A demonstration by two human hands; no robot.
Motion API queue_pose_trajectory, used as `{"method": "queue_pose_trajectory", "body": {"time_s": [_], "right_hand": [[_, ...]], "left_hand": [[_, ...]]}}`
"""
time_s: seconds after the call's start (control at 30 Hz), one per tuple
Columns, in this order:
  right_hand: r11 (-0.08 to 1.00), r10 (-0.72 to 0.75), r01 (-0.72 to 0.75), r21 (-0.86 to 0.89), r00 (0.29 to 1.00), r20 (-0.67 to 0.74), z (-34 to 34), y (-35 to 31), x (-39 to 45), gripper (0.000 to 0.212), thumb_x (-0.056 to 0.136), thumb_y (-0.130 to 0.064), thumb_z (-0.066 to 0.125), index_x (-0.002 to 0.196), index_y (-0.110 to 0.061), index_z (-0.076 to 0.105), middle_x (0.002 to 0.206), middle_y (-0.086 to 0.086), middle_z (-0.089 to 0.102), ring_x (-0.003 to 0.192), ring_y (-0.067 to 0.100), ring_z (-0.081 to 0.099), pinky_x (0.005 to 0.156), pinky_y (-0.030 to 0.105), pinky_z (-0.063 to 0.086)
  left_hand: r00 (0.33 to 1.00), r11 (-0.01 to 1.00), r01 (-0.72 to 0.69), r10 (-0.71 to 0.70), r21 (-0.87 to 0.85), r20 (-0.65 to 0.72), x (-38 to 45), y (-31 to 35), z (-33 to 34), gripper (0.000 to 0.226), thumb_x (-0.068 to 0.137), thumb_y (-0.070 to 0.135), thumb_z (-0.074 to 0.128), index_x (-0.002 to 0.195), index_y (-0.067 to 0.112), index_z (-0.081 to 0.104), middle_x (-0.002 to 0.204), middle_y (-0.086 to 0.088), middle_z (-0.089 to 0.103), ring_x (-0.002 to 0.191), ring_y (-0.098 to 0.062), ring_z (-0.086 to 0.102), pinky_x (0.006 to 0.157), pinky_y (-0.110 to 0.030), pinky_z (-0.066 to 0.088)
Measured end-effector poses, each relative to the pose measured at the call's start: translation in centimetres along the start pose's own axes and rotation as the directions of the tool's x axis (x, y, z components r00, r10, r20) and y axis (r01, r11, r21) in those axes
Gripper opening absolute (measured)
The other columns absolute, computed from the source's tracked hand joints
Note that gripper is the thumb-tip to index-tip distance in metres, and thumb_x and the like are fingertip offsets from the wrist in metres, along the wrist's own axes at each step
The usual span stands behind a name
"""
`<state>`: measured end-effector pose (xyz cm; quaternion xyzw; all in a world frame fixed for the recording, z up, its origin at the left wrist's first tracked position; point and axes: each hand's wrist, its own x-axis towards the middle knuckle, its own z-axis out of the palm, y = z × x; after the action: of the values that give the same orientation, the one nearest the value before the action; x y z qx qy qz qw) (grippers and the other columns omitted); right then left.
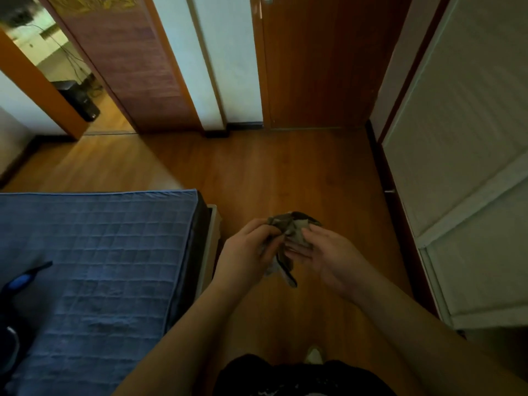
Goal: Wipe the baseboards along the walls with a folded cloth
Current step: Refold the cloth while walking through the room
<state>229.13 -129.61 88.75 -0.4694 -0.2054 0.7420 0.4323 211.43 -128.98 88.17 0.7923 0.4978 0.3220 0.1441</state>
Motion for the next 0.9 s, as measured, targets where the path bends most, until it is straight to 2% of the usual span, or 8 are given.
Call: {"method": "queue_pose_trajectory", "body": {"time_s": [0.1, 0.2, 0.27, 0.37, 0.47, 0.53, 0.73, 0.9], "right_hand": [[0.998, 0.031, -0.031, -0.062, 0.999, -0.009, 0.4, -1.3, 3.0, 0.042, 0.103, -0.015, 0.048, 0.144, -0.003, 0.043, 0.122, 0.013, 0.068, 0.104, 0.024, 0.07, 0.083, 0.035, 0.059], [0.994, 0.08, -0.079, -0.079, 0.997, 0.006, 1.3, -2.3, 5.9, 0.036, 0.103, -0.013, 0.048, 0.137, 0.0, 0.046, 0.12, 0.013, 0.068, 0.104, 0.025, 0.07, 0.089, 0.039, 0.057], [0.993, 0.106, -0.104, -0.063, 0.994, 0.027, 2.6, -3.0, 8.1, 0.028, 0.103, -0.011, 0.047, 0.131, -0.008, 0.046, 0.117, 0.013, 0.069, 0.102, 0.026, 0.071, 0.085, 0.038, 0.058], [0.99, 0.088, -0.081, -0.114, 0.995, 0.052, 5.4, -4.3, 12.1, 0.033, 0.105, -0.018, 0.042, 0.131, -0.002, 0.054, 0.116, 0.012, 0.071, 0.103, 0.023, 0.07, 0.078, 0.032, 0.059], [0.991, 0.112, -0.104, -0.086, 0.989, 0.092, 8.5, -6.0, 16.0, 0.047, 0.107, -0.037, 0.028, 0.13, -0.008, 0.058, 0.126, 0.011, 0.067, 0.117, 0.024, 0.062, 0.099, 0.04, 0.049], [0.987, 0.162, -0.161, -0.022, 0.975, 0.155, 10.5, -7.3, 18.4, 0.063, 0.105, -0.05, 0.018, 0.128, -0.008, 0.058, 0.127, 0.011, 0.066, 0.123, 0.026, 0.059, 0.106, 0.041, 0.041], [0.96, 0.177, -0.223, 0.171, 0.952, 0.249, 15.4, -9.8, 23.3, 0.081, 0.099, -0.063, 0.016, 0.131, 0.001, 0.054, 0.136, 0.023, 0.057, 0.133, 0.033, 0.048, 0.112, 0.043, 0.033], [0.956, 0.154, -0.217, 0.196, 0.944, 0.292, 18.0, -10.6, 26.2, 0.081, 0.098, -0.063, 0.014, 0.139, -0.001, 0.048, 0.14, 0.021, 0.054, 0.135, 0.032, 0.046, 0.12, 0.045, 0.022]], "left_hand": [[0.982, 0.97, 0.18, -0.187, -0.162, -0.032, 2.5, -1.6, -0.4, 0.007, 0.091, 0.033, 0.06, 0.089, 0.031, 0.066, 0.084, 0.024, 0.062, 0.079, 0.003, 0.061, 0.066, -0.008, 0.044], [0.959, 0.962, 0.236, -0.254, -0.137, -0.124, 4.7, -3.9, -0.6, 0.013, 0.091, 0.034, 0.06, 0.085, 0.027, 0.068, 0.079, 0.02, 0.062, 0.072, 0.003, 0.058, 0.062, -0.004, 0.039], [0.967, 0.983, 0.178, -0.181, -0.034, -0.177, 6.2, -5.7, -0.5, 0.01, 0.092, 0.027, 0.066, 0.089, 0.019, 0.072, 0.089, 0.015, 0.066, 0.077, 0.003, 0.058, 0.067, -0.003, 0.041], [0.985, 0.998, 0.013, -0.002, 0.061, -0.17, 8.4, -9.1, -0.3, 0.02, 0.091, 0.029, 0.063, 0.096, 0.014, 0.075, 0.106, 0.002, 0.072, 0.088, -0.005, 0.065, 0.078, -0.012, 0.05], [0.974, 0.99, -0.082, 0.104, 0.116, -0.202, 11.0, -12.9, -1.0, 0.024, 0.091, 0.03, 0.06, 0.096, 0.013, 0.076, 0.107, 0.0, 0.073, 0.092, -0.013, 0.067, 0.08, -0.021, 0.053], [0.961, 0.981, -0.128, 0.158, 0.143, -0.225, 12.9, -15.5, -1.8, 0.02, 0.091, 0.027, 0.063, 0.095, 0.013, 0.077, 0.104, 0.0, 0.073, 0.092, -0.014, 0.066, 0.08, -0.023, 0.053], [0.944, 0.971, -0.194, 0.223, 0.137, -0.242, 17.2, -22.0, -4.4, 0.018, 0.092, 0.023, 0.064, 0.094, 0.011, 0.077, 0.103, -0.002, 0.073, 0.096, -0.018, 0.068, 0.085, -0.029, 0.055], [0.94, 0.99, -0.114, 0.134, 0.081, -0.313, 19.8, -24.3, -5.0, 0.021, 0.091, 0.025, 0.064, 0.094, 0.009, 0.078, 0.105, -0.002, 0.074, 0.097, -0.018, 0.069, 0.082, -0.034, 0.058]]}}
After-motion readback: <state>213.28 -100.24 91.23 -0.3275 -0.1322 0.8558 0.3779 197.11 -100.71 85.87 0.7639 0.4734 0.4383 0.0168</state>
